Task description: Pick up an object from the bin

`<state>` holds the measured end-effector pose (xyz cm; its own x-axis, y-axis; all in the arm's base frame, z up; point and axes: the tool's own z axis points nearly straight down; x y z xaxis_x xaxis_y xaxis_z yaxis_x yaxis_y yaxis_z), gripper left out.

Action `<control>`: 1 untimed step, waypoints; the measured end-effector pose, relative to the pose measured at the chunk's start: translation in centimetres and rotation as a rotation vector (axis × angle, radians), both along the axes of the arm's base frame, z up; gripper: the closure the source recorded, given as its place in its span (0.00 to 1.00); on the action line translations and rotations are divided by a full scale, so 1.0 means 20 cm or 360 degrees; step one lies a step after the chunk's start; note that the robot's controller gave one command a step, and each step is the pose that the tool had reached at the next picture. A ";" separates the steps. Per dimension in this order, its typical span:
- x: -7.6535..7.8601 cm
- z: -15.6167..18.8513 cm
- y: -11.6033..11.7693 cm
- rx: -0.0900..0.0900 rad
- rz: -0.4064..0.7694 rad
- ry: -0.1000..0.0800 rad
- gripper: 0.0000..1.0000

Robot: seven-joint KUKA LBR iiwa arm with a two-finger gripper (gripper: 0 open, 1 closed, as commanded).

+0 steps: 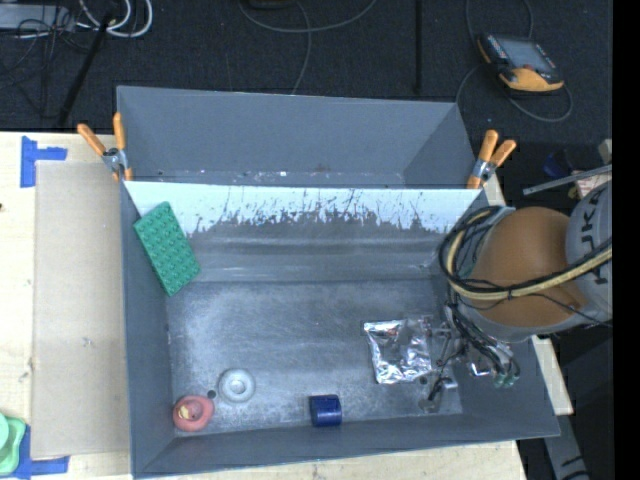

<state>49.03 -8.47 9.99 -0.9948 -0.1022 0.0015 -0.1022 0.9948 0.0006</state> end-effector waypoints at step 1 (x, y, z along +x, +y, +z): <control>-0.01 0.02 -0.03 0.0000 -0.0190 -0.0001 0.00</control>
Offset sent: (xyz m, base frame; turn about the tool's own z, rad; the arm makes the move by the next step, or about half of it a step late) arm -0.0021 -0.0061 0.0045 0.1207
